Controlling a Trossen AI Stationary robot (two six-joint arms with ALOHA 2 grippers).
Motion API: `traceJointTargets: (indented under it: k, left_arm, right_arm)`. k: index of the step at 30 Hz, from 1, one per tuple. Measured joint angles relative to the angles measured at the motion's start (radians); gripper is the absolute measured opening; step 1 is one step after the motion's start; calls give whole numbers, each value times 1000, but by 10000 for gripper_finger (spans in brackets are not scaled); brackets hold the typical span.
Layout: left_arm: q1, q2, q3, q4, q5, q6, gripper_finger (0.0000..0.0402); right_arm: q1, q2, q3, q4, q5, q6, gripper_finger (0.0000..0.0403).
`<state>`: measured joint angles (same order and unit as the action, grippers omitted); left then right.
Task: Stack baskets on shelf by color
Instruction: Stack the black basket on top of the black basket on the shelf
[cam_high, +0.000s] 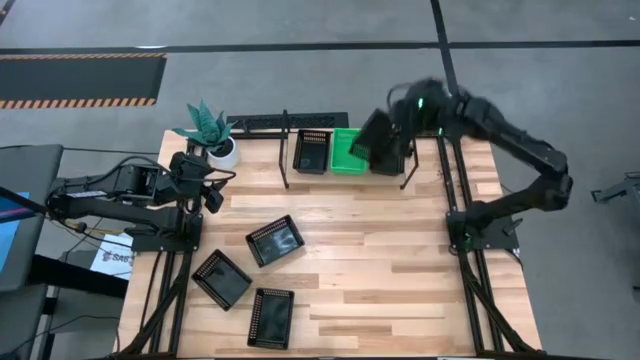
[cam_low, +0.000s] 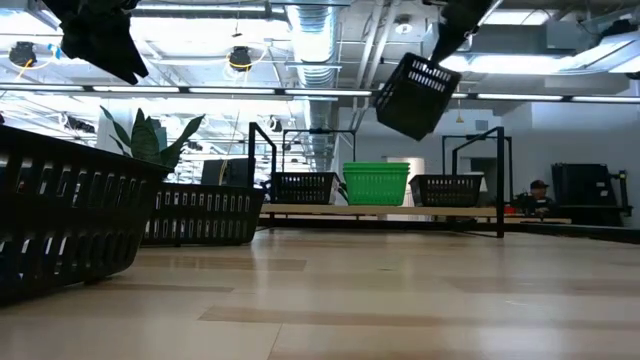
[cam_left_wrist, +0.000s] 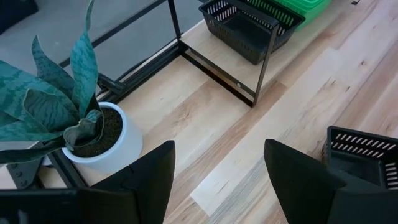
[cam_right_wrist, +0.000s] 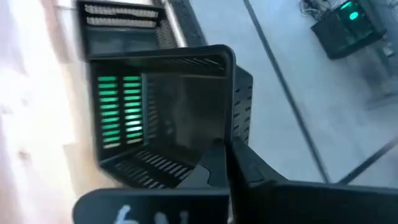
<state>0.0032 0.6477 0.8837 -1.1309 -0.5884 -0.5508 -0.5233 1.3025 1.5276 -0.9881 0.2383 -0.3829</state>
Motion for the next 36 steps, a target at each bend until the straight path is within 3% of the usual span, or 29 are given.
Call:
traceJointTargets:
  k: [7,13,19,23,36]
  left_arm:
    - [0,0,0,0,0,-12,236]
    - [0,0,0,0,1,-16,236]
    - [0,0,0,0,0,-18,236]
    - [0,0,0,0,0,-21,236]
    - [0,0,0,0,-19,-34,236]
  right_arm:
    - [-205,170,245,-167,-179,-220,2]
    - [-250,332,390,-410,-214,-358,2]
    - [-275,440,504,-517,-247,-384,2]
    - [-285,483,531,-547,-312,-387,4]
    - [-297,551,530,-583,-313,-410,10]
